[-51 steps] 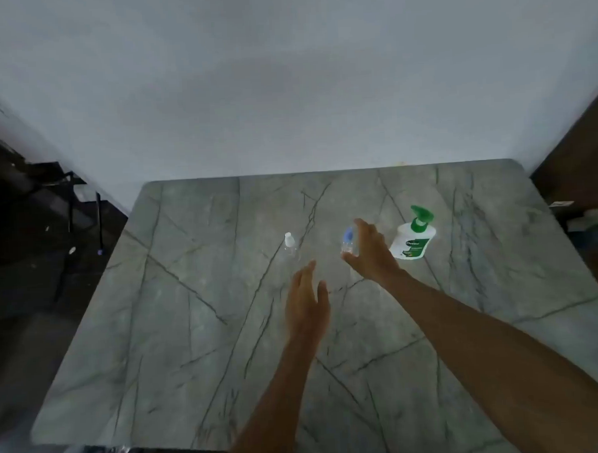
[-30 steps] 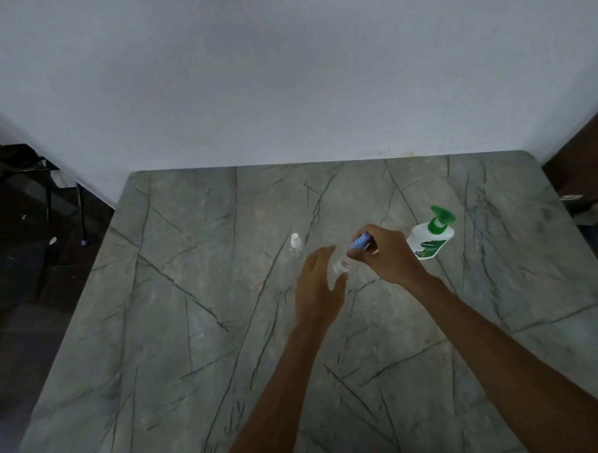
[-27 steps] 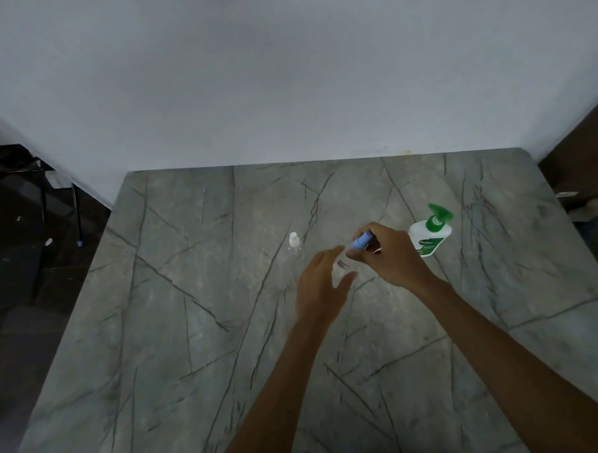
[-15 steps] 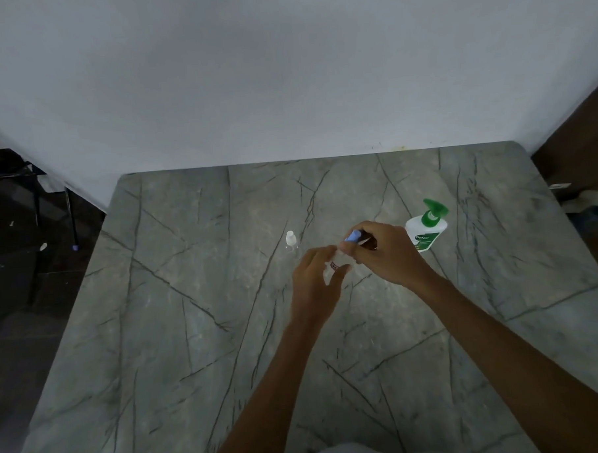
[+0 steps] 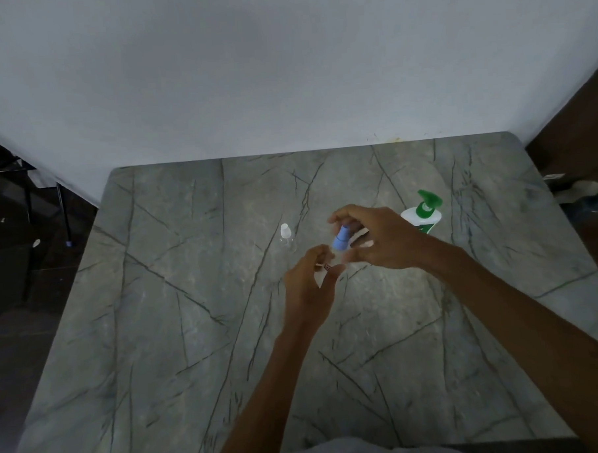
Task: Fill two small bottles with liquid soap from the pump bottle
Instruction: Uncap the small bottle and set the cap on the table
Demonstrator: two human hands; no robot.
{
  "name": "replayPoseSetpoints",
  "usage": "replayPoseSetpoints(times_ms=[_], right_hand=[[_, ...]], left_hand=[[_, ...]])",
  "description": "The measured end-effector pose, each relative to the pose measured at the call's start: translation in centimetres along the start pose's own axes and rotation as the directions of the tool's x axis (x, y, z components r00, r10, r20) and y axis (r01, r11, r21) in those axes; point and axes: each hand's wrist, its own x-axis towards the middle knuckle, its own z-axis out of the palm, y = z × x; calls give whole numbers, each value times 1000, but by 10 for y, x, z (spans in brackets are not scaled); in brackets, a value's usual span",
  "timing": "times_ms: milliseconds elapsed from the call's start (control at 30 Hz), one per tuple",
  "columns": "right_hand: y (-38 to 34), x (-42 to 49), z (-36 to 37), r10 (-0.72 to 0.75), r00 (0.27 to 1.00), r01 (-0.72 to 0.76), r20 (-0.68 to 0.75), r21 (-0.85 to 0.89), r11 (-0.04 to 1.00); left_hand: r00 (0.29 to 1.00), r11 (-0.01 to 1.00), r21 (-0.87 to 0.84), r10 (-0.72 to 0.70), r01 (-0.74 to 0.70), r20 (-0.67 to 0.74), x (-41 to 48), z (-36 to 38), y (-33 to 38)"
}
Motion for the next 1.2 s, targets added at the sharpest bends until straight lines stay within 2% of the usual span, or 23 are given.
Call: replayPoseSetpoints(times_ms=[67, 133, 200, 367, 433, 500, 567, 800, 933, 1000, 1200], right_hand=[[-3, -4, 4, 44, 996, -44, -72, -3, 999], [-4, -8, 11, 7, 981, -9, -192, -12, 1000], [-6, -11, 13, -24, 970, 26, -244, 6, 1000], [-8, -14, 4, 18, 995, -9, -102, 89, 996], [-9, -15, 4, 61, 988, -52, -144, 68, 996], [-12, -15, 4, 34, 971, -53, -238, -74, 996], [-15, -17, 3, 17, 965, -45, -261, -101, 994], [-17, -22, -2, 31, 996, -22, -89, 97, 995], [-22, -21, 0, 12, 975, -36, -223, -101, 994], [-25, -22, 1, 4, 969, -36, -248, -124, 992], [-31, -25, 2, 7, 992, 1, -127, 66, 998]], left_hand=[[1000, 1000, -24, 0, -1, -17, -2, -1, 3], [1000, 1000, -30, -8, 7, -23, -2, -1, 7], [1000, 999, -37, -6, 5, -29, -2, -1, 9], [1000, 999, -36, 4, -5, -26, -6, -3, 11], [999, 999, -39, 29, -30, -25, -8, -2, 13], [999, 999, -30, 27, -28, -35, -10, -1, 15], [999, 1000, -24, 14, -15, -37, -11, 0, 16], [999, 1000, -14, 23, -24, -33, -17, -3, 15], [998, 999, -19, 45, -46, -41, -19, -5, 17], [998, 999, -18, 48, -49, -50, -19, -7, 19], [998, 999, -20, 44, -45, -47, -21, -12, 18]])
